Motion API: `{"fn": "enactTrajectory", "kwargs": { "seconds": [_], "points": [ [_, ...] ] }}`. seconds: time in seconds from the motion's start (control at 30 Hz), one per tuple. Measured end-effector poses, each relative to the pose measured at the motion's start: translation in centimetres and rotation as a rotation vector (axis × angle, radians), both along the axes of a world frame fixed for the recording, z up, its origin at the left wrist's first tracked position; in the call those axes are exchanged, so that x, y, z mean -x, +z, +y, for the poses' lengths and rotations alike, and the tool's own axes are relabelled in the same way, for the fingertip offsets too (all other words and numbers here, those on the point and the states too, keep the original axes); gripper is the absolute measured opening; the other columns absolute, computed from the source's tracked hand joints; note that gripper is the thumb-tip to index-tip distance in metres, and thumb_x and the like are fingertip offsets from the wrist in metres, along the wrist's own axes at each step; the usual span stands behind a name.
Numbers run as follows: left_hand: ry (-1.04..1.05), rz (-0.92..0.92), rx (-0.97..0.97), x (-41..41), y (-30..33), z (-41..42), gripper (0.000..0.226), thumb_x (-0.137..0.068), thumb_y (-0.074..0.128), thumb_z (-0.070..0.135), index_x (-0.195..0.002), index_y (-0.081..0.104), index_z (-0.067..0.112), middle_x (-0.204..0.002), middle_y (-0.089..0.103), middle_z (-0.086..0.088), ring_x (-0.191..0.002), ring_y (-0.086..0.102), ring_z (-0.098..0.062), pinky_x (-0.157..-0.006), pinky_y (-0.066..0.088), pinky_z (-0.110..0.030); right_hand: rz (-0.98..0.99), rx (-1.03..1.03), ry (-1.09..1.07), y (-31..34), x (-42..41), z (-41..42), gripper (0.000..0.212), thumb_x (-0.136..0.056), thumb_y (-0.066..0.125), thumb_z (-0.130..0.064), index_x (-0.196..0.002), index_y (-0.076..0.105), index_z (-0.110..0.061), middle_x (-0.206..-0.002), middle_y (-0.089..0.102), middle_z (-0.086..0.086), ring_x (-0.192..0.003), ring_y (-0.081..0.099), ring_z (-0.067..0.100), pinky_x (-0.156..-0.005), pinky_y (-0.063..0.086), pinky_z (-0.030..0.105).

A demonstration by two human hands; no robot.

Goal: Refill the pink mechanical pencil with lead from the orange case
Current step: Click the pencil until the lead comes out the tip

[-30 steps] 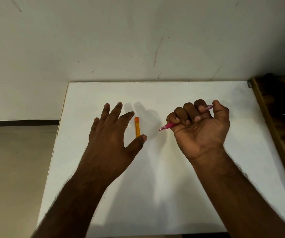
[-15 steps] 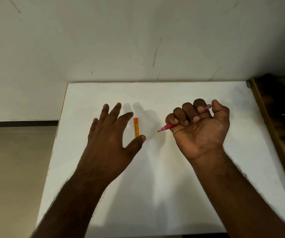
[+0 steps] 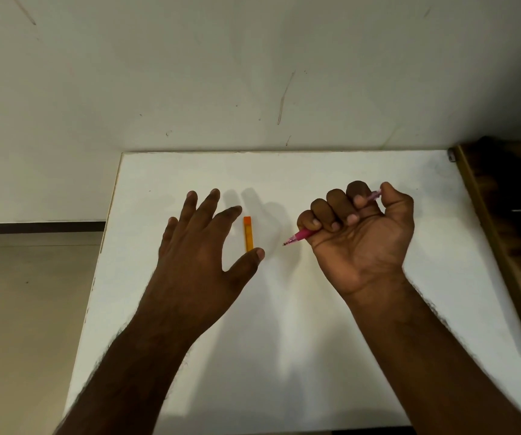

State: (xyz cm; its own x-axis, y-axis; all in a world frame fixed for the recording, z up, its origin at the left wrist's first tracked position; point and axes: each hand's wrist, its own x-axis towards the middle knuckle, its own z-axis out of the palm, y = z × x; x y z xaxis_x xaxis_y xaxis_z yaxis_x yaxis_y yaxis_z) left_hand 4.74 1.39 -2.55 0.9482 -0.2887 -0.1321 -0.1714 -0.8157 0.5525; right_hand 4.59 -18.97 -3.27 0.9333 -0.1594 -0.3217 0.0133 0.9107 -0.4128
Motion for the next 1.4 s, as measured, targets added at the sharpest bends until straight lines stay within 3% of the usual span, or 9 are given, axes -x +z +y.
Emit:
{"fn": "enactTrajectory", "kwargs": {
  "seconds": [0.13,0.27,0.4,0.53,0.67,0.83,0.97,1.13,1.4],
  "points": [
    [0.001,-0.002,0.009,0.05,0.00,0.03,0.070,-0.085,0.055,0.062,-0.148,0.040,0.034,-0.166,0.015,0.007,-0.155,-0.004,-0.013,-0.124,0.010,-0.049,0.004,-0.006,0.002,-0.07,0.00,0.01,0.042,-0.094,0.036,-0.047,-0.067,0.043,-0.016,-0.056,0.031,-0.003,-0.055,0.023,0.017,-0.057,0.032,0.030],
    [-0.003,-0.001,0.001,0.05,-0.02,0.00,0.070,-0.085,0.055,0.063,-0.148,0.040,0.034,-0.167,0.015,0.007,-0.155,-0.004,-0.014,-0.124,0.010,-0.049,0.001,0.007,0.003,-0.06,0.01,-0.07,0.033,-0.085,0.043,-0.043,-0.065,0.041,-0.017,-0.054,0.030,-0.002,-0.054,0.023,0.017,-0.058,0.030,0.030],
    [-0.002,-0.002,-0.002,0.03,-0.05,-0.01,0.070,-0.085,0.055,0.064,-0.147,0.041,0.035,-0.166,0.015,0.007,-0.155,-0.004,-0.014,-0.124,0.010,-0.049,-0.002,-0.006,0.013,-0.16,-0.05,-0.10,0.042,-0.095,0.036,-0.048,-0.068,0.045,-0.016,-0.056,0.032,-0.003,-0.055,0.024,0.016,-0.057,0.032,0.030],
    [-0.004,-0.001,-0.007,0.02,-0.08,-0.04,0.070,-0.085,0.055,0.064,-0.147,0.041,0.035,-0.166,0.016,0.007,-0.155,-0.004,-0.014,-0.124,0.011,-0.050,0.001,0.010,0.009,-0.12,-0.07,-0.03,0.034,-0.088,0.041,-0.043,-0.066,0.041,-0.017,-0.055,0.030,-0.002,-0.054,0.023,0.017,-0.057,0.030,0.031],
    [-0.004,-0.004,-0.009,-0.08,-0.12,0.02,0.069,-0.085,0.055,0.063,-0.146,0.042,0.035,-0.166,0.016,0.007,-0.155,-0.004,-0.014,-0.123,0.010,-0.048,0.009,-0.007,0.022,-0.24,-0.13,-0.04,0.043,-0.096,0.036,-0.048,-0.068,0.045,-0.017,-0.057,0.032,-0.003,-0.055,0.025,0.016,-0.058,0.031,0.031],
    [-0.002,-0.003,-0.006,-0.06,-0.15,0.01,0.069,-0.085,0.056,0.063,-0.146,0.042,0.034,-0.166,0.016,0.006,-0.155,-0.003,-0.014,-0.124,0.010,-0.050,0.004,0.018,0.025,-0.22,-0.11,-0.03,0.032,-0.086,0.043,-0.042,-0.067,0.041,-0.017,-0.056,0.031,-0.002,-0.054,0.024,0.017,-0.057,0.031,0.031],
    [-0.002,0.003,-0.007,-0.07,-0.22,0.06,0.069,-0.085,0.055,0.063,-0.146,0.042,0.035,-0.166,0.015,0.006,-0.155,-0.004,-0.014,-0.124,0.008,-0.048,0.013,0.012,0.018,-0.40,-0.07,-0.08,0.040,-0.092,0.038,-0.047,-0.068,0.043,-0.016,-0.058,0.031,-0.002,-0.055,0.024,0.017,-0.058,0.031,0.031],
    [-0.004,0.009,-0.014,-0.13,-0.16,0.07,0.069,-0.085,0.054,0.064,-0.146,0.043,0.034,-0.166,0.015,0.006,-0.155,-0.004,-0.015,-0.124,0.010,-0.050,0.021,0.034,0.008,-0.38,-0.07,-0.08,0.032,-0.083,0.044,-0.043,-0.066,0.041,-0.017,-0.056,0.029,-0.002,-0.055,0.022,0.018,-0.057,0.031,0.031],
    [-0.011,0.007,-0.016,-0.06,-0.25,0.04,0.069,-0.085,0.054,0.065,-0.145,0.044,0.033,-0.166,0.017,0.005,-0.155,-0.002,-0.016,-0.124,0.012,-0.052,0.004,0.022,0.043,-0.27,-0.05,-0.07,0.035,-0.090,0.040,-0.044,-0.069,0.046,-0.017,-0.056,0.031,-0.003,-0.055,0.022,0.017,-0.057,0.030,0.031]
  ]
}}
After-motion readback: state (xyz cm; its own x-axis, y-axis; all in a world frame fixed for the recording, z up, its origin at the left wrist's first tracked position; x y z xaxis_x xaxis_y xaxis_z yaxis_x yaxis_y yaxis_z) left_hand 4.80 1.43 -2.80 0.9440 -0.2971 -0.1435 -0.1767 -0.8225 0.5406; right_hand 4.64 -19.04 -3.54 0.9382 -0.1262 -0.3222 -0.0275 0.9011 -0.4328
